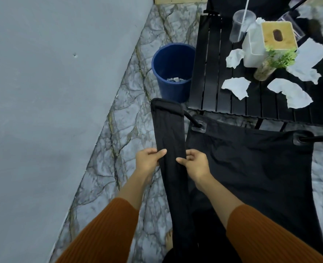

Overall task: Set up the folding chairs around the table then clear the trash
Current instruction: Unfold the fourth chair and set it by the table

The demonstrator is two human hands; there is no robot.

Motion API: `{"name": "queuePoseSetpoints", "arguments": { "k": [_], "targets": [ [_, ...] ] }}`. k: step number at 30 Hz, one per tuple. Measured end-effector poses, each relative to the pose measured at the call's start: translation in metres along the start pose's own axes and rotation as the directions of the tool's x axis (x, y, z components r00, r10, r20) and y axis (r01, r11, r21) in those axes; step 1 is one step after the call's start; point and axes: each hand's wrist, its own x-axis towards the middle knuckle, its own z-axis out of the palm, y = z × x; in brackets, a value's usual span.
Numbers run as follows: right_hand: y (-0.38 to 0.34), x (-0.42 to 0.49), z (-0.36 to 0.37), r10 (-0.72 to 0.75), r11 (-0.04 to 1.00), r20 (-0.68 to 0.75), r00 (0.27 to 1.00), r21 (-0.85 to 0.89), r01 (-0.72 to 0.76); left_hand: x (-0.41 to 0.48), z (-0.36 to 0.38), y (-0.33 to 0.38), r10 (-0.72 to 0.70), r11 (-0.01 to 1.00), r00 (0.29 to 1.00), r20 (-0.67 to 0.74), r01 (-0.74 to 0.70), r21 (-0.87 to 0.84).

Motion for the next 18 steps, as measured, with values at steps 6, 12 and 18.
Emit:
{"name": "queuePoseSetpoints", "arguments": {
  "k": [6,12,18],
  "targets": [
    [0.005,0.001,-0.002,-0.095,0.972,-0.085,0.992,-0.225,0.074,0.000,0.013,-0.004,0.086,0.966,0.980,-0.180,-0.038,0.257],
    [0.012,-0.024,-0.042,-0.087,0.906,0.045,0.995,-0.412,0.098,-0.035,0.001,0.004,0.197,0.889,0.967,-0.163,-0.106,0.446],
    [-0.011,-0.077,-0.090,-0.162,0.677,0.148,0.976,-0.703,0.219,-0.095,-0.003,0.025,0.411,0.539,0.911,0.034,-0.273,0.797]
  ]
}}
